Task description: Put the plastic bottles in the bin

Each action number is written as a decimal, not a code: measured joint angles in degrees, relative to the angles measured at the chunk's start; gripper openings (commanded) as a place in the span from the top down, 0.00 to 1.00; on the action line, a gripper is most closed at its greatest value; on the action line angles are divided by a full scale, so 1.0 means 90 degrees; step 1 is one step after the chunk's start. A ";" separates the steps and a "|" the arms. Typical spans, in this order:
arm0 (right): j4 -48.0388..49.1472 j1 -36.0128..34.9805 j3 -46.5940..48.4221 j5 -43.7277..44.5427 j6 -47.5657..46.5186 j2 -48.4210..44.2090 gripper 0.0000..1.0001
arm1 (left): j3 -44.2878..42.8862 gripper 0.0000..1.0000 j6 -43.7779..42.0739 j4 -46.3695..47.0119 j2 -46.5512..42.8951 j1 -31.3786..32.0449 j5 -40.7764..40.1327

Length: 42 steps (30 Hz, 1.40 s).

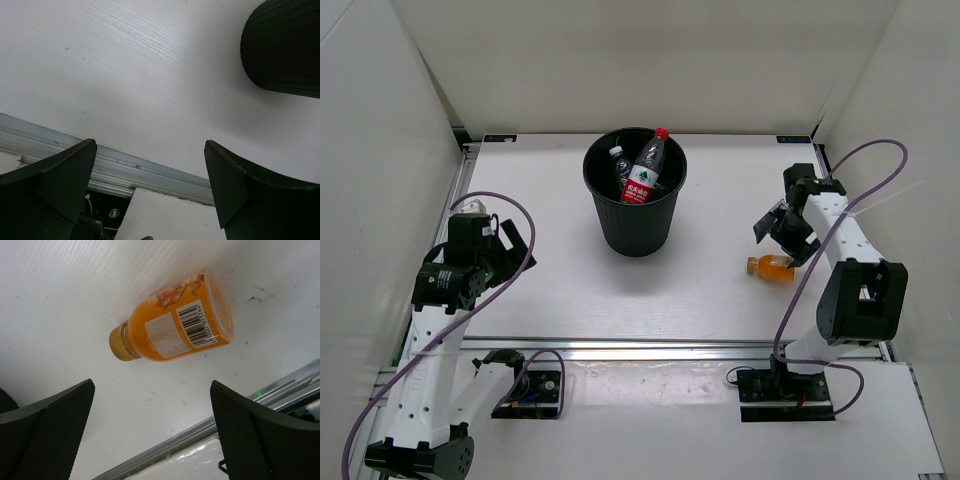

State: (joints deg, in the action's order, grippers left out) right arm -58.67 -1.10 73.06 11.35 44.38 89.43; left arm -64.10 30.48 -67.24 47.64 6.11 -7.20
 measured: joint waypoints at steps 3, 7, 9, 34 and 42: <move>-0.0158 0.0143 0.0068 -0.0022 0.0376 0.0214 0.00 | 0.0000 0.00 0.0000 0.0000 0.0000 0.0000 0.0015; -0.0289 0.0321 0.0141 -0.0056 0.0894 0.0549 0.00 | 0.0000 0.00 -0.0002 -0.0002 0.0000 0.0000 0.0017; -0.0352 0.0367 0.0151 -0.0070 0.1129 0.0668 0.00 | 0.0000 0.00 -0.0002 -0.0002 0.0000 0.0000 0.0017; -0.0427 0.0539 -0.0529 -0.0335 0.2052 0.1753 0.81 | -0.0002 0.00 -0.0056 -0.0238 0.0216 0.0000 0.0012; -0.0641 0.0027 0.0850 -0.1171 0.1472 0.1049 0.90 | -0.0012 0.00 -0.0051 -0.0090 0.0498 0.0000 0.0002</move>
State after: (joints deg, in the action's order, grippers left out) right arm -64.45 -0.86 80.71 0.82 57.63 98.87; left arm -64.20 30.02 -68.05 52.12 6.11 -7.18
